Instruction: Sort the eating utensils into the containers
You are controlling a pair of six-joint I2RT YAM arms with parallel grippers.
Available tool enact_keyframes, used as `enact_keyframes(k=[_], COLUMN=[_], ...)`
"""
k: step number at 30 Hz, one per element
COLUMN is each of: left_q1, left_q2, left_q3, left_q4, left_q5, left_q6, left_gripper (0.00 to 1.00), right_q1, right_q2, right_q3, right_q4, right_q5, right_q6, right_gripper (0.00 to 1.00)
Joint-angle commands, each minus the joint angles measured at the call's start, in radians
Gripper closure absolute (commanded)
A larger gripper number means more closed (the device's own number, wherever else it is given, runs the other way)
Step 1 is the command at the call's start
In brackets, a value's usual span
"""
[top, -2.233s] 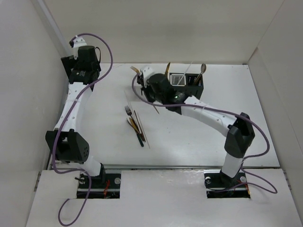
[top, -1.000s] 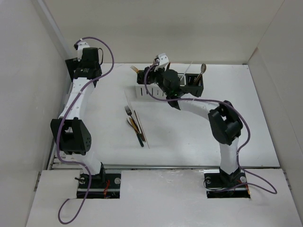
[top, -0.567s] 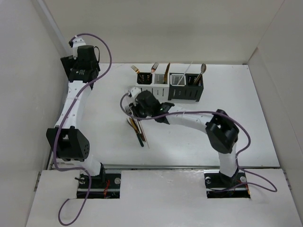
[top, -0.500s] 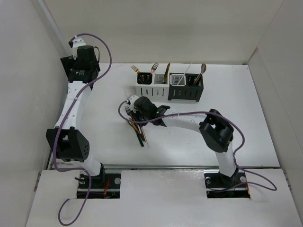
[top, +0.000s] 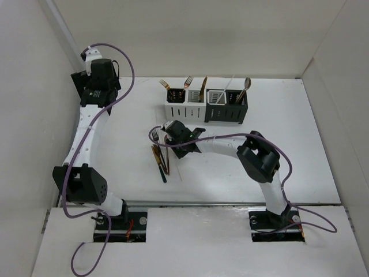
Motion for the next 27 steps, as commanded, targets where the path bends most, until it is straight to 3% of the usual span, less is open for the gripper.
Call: enact_keyframes(k=[1, 5, 13, 23, 27], left_q1=[0.004, 0.004, 0.004, 0.004, 0.004], left_q2=[-0.055, -0.055, -0.055, -0.055, -0.055], left_q3=[-0.02, -0.02, -0.02, -0.029, -0.029], left_q4=[0.03, 0.03, 0.03, 0.03, 0.03], left_q5=[-0.021, -0.021, -0.012, -0.003, -0.003], left_q6=[0.007, 0.007, 0.007, 0.007, 0.007], left_gripper=[0.0, 0.0, 0.0, 0.0, 0.0], right_q1=[0.005, 0.014, 0.049, 0.073, 0.073], right_q2=[0.009, -0.048, -0.083, -0.02, 0.047], right_q3=[0.033, -0.014, 0.042, 0.078, 0.157], right_q4=[-0.031, -0.004, -0.053, -0.093, -0.203], right_q5=[0.014, 0.025, 0.013, 0.03, 0.095], right_q6=[0.017, 0.017, 0.008, -0.001, 0.022], right_gripper=[0.73, 0.65, 0.63, 0.56, 0.58])
